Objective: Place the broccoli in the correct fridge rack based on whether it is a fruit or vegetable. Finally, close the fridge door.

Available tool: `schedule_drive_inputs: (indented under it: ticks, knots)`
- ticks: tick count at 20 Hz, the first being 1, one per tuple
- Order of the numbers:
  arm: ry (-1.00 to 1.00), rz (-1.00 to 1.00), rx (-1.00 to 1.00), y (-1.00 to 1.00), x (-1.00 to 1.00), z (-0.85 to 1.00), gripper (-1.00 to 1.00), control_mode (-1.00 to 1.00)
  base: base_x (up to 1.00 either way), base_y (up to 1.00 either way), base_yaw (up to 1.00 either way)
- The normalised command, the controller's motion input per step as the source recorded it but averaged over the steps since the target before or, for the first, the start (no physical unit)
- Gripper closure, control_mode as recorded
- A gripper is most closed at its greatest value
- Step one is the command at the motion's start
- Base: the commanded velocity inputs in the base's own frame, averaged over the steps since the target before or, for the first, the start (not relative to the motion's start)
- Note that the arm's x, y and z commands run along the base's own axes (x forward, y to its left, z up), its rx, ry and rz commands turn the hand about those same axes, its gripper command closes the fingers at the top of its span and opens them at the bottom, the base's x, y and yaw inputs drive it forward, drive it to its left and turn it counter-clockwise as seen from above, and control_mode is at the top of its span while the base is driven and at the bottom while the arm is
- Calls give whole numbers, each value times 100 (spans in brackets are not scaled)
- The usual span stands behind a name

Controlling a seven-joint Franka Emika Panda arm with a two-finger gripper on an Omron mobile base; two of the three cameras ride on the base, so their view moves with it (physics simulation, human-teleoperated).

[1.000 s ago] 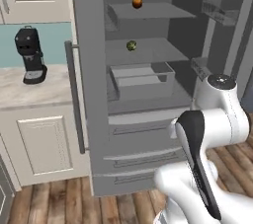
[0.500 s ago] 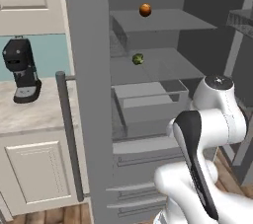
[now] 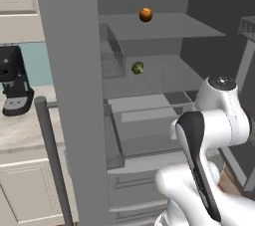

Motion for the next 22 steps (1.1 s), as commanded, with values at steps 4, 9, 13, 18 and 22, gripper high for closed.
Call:
schedule_drive_inputs:
  ticks: [4,9,13,18,22]
  knots:
    - [0,0,0,0,0,0,100,100,68,-2,0]
    - [0,0,0,0,0,0,100,100,60,-14,0]
    - [-6,0,1,-11,29,26,100,-100,21,-14,0]
    - [-14,0,0,-14,87,73,100,-100,0,0,0]
    - [-9,0,0,-9,86,53,100,-100,0,0,0]
